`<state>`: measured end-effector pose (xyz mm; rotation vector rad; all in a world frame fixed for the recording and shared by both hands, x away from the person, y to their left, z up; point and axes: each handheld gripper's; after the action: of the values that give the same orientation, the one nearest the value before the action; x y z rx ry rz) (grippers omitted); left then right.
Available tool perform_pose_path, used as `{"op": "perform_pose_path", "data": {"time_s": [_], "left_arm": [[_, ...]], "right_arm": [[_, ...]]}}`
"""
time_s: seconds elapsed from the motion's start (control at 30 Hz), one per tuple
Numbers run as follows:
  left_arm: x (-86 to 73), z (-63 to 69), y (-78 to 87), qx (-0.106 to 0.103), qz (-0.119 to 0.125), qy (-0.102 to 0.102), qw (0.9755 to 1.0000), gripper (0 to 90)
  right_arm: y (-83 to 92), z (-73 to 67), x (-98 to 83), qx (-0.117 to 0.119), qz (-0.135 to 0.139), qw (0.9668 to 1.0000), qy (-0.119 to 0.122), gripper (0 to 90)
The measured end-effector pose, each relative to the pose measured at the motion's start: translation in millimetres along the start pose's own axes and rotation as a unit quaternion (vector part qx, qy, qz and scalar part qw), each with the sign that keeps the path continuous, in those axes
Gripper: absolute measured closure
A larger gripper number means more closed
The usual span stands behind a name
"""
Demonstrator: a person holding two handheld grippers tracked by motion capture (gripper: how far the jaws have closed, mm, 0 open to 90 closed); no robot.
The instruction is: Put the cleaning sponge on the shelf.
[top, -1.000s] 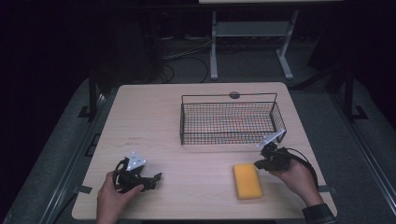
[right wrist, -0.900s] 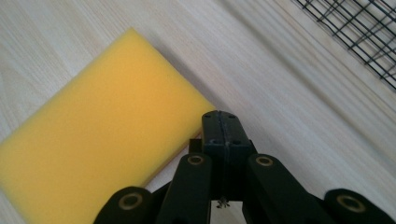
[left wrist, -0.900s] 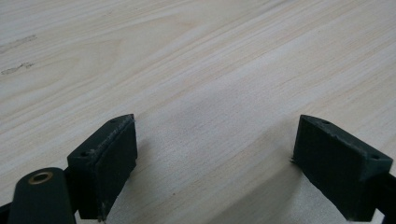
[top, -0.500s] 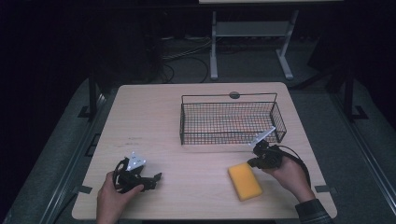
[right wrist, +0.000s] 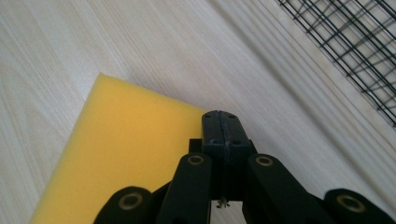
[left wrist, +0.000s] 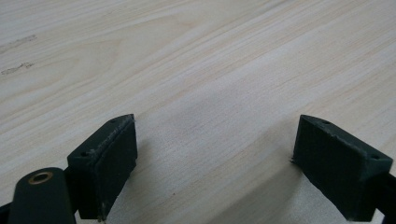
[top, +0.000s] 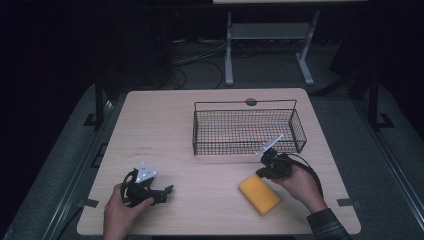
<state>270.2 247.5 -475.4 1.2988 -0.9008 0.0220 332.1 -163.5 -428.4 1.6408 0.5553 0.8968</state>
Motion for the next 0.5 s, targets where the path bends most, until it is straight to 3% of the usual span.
{"op": "perform_pose_path", "data": {"time_s": [0.5], "left_arm": [[0.0,0.0,0.0,0.0,0.0,0.0,1.0,12.7]], "right_arm": [[-5.0,-12.0,19.7,0.005,-0.004,0.9997,0.024,90.0]]}}
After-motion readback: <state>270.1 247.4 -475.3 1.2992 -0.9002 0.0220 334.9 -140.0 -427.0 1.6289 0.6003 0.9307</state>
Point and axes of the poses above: each handheld gripper's, and its own axes: y roughly backward along the jaws, x roughly out of its top, z roughly to its right, and after that the axes turned 11 degrees about -z, right-handed
